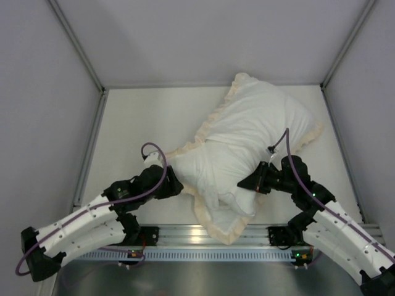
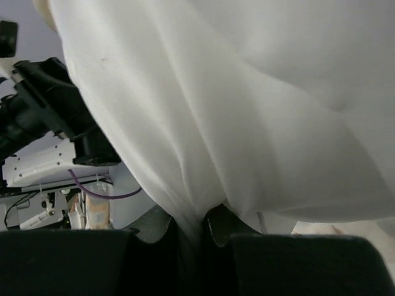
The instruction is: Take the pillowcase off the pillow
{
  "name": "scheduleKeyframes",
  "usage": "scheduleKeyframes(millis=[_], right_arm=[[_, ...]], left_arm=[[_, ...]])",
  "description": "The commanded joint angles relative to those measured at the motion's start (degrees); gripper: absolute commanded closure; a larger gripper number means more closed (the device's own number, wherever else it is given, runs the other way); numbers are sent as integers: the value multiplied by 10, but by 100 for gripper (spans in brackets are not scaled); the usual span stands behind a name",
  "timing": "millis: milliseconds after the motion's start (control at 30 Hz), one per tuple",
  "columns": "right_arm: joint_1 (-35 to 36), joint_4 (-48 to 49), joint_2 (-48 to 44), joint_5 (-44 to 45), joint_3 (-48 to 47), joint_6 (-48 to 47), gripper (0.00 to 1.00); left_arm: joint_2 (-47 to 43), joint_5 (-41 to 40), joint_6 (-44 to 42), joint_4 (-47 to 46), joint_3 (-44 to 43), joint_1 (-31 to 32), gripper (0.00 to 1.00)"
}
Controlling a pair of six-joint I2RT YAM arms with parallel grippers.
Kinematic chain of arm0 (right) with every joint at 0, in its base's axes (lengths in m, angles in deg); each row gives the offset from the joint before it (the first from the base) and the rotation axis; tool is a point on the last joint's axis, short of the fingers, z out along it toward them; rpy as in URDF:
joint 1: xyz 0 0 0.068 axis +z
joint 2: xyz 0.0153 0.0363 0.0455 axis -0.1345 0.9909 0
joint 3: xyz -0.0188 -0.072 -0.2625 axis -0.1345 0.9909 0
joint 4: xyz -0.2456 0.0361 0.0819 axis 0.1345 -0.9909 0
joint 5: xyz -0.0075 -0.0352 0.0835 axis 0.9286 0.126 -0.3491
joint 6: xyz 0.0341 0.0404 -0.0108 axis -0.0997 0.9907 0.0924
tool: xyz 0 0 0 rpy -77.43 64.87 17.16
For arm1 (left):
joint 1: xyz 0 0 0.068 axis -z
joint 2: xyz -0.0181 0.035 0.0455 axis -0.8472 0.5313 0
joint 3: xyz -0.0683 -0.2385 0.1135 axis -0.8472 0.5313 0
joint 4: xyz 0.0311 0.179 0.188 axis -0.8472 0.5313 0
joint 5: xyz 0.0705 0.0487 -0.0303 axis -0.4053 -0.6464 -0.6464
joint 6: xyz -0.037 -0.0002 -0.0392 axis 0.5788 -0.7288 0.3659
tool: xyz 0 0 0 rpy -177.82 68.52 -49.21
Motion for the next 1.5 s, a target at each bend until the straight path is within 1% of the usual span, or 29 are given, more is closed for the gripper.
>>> scheduleKeyframes(millis=[0,33,67,100,167,233,267,300,333,367,400,433,500,533,567,600,667,767,833,933,1100,1233,1400,1467], right_arm=[[-14,10,13,42,10,-24,100],[-13,12,17,48,18,-25,100],[-11,14,19,50,21,-25,100],[-10,16,19,53,25,-26,100],[-3,16,11,68,37,-24,100],[4,21,9,73,50,-21,100],[7,22,8,72,52,-18,100],[11,25,7,73,57,-15,100],[22,30,7,78,64,-9,100],[28,28,3,86,65,-4,100],[35,27,1,93,68,-2,100],[50,22,0,116,69,3,100],[65,1,-11,142,71,10,100],[73,-6,-14,164,74,20,100],[91,-12,-24,178,76,27,100],[99,-27,-28,205,78,32,100],[129,-36,-37,227,79,45,100],[159,-37,-33,246,79,57,100],[172,-35,-28,262,77,61,100],[182,-35,-22,273,78,63,100],[187,-35,-34,281,87,70,100],[190,-40,-47,285,90,72,100],[190,-54,-62,294,88,70,100],[190,-55,-63,296,88,69,100]], left_arm=[[-87,79,-33,22,22,-2,39],[-105,89,-33,27,23,-2,32],[-139,95,-29,33,22,-2,1],[-154,95,-26,39,12,-2,1],[-174,82,-23,54,-7,-2,1],[-163,74,-27,53,-43,-2,1],[-129,74,-39,52,-59,-2,1],[-102,76,-48,53,-99,-2,1],[-46,81,-68,53,-122,-2,1],[-18,86,-77,53,-145,-2,1],[11,90,-84,52,-169,-1,1],[60,95,-97,51,-213,-2,1],[103,92,-110,49,-251,-1,1],[122,89,-117,50,-283,-1,3],[159,87,-124,51,-297,-1,4],[176,86,-127,47,-309,-2,5],[222,85,-138,47,-339,-1,9],[265,67,-150,49,-361,-2,13],[282,52,-153,48,-375,-2,12],[309,44,-161,49,-398,-2,13],[373,21,-172,87,-457,-2,14],[407,15,-176,88,-460,-2,16],[420,-1,-175,93,-449,-1,21],[420,-6,-174,93,-440,-1,26]])
